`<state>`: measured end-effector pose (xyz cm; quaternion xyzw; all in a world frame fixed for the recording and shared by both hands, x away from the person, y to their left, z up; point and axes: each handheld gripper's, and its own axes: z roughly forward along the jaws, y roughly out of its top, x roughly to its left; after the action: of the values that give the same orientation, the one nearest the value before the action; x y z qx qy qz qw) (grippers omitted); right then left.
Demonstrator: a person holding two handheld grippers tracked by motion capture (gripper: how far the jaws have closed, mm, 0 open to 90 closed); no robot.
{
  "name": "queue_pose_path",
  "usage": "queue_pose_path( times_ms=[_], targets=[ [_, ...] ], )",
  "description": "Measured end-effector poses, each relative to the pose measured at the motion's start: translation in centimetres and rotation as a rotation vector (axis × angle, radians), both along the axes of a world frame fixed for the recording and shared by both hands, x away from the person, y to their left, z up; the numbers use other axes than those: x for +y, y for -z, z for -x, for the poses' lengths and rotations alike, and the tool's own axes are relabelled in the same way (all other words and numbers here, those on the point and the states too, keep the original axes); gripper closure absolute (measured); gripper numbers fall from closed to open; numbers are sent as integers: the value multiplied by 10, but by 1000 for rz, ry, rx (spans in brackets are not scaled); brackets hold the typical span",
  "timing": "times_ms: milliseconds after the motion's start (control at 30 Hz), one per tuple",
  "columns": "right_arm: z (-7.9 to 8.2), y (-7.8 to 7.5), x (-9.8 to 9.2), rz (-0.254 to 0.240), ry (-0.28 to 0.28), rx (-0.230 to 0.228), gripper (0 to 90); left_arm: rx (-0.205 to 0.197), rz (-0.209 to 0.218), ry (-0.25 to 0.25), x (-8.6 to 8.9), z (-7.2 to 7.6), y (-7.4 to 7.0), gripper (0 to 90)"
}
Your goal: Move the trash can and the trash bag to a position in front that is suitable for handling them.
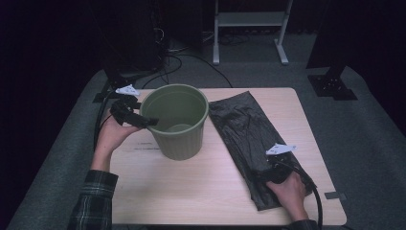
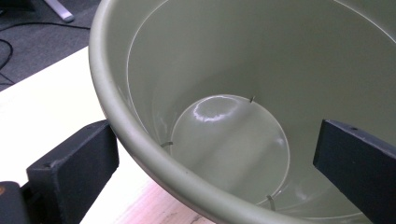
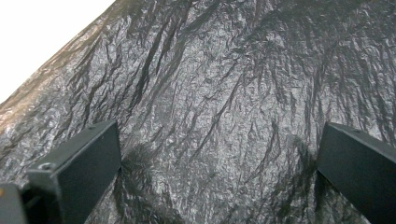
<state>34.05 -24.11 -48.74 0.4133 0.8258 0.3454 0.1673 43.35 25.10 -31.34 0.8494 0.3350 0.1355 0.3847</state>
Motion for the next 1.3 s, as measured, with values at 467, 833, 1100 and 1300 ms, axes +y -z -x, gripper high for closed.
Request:
queue_pose_path(
  times_ms=[467, 833, 1100, 1300],
  targets=[
    [0, 0, 0, 1, 0, 0, 0, 9, 10, 66, -17, 21, 1, 0],
    [0, 0, 0, 0, 0, 1, 0, 14, 20, 126, -36, 38, 3, 0],
    [0, 0, 0, 1, -1, 0, 0, 17, 29, 166, -51, 51, 3, 0],
    [0, 0, 0, 1, 0, 0, 0, 18, 27, 198, -62, 58, 4, 0]
  ],
)
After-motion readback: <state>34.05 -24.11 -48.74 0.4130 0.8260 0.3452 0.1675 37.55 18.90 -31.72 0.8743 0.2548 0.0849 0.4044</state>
